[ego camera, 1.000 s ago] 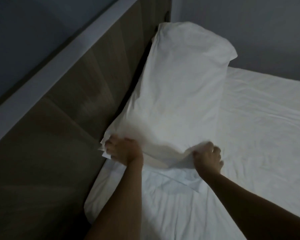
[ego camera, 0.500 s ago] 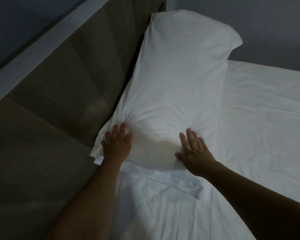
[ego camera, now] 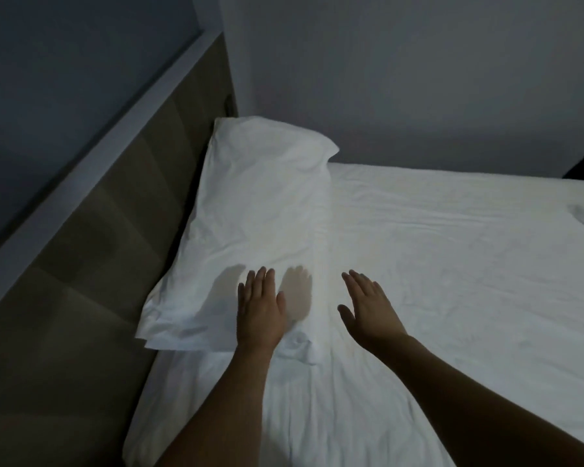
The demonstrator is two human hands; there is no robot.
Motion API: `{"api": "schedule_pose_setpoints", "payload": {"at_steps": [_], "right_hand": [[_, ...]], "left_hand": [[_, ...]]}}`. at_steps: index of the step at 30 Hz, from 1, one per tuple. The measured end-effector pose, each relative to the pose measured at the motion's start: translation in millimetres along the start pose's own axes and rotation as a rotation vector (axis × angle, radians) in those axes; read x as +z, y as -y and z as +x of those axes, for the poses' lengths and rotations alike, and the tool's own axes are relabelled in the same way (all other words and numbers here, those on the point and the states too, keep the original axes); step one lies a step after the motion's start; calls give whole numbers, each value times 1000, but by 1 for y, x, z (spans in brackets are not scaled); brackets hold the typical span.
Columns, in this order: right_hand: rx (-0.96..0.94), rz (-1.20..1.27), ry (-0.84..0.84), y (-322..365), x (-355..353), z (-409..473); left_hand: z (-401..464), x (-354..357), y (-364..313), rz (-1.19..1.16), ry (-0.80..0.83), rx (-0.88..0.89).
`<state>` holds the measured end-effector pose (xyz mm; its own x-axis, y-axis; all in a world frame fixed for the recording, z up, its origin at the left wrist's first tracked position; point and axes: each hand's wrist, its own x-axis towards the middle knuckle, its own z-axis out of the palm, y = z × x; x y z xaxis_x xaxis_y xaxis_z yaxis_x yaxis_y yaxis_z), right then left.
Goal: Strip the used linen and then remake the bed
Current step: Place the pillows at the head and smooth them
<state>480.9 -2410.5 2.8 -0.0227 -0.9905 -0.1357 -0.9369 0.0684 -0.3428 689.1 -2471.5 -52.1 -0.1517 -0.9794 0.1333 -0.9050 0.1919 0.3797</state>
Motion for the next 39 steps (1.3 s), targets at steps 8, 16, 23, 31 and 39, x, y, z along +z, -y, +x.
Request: {"api": "schedule_pose_setpoints", "payload": {"at_steps": [8, 16, 23, 31, 39], "right_hand": [[97, 37, -160, -66, -63, -51], [283, 96, -301, -194, -112, -171], [494, 134, -450, -356, -160, -334], [828, 96, -621, -494, -214, -530], [1079, 100, -657, -578, -230, -634]], "left_hand": [[0, -6, -108, 50, 34, 212], [-54, 25, -283, 10, 87, 418], [-146, 72, -494, -31, 118, 678], [-277, 117, -735, -93, 178, 1098], [-349, 153, -871, -109, 246, 1309]]}}
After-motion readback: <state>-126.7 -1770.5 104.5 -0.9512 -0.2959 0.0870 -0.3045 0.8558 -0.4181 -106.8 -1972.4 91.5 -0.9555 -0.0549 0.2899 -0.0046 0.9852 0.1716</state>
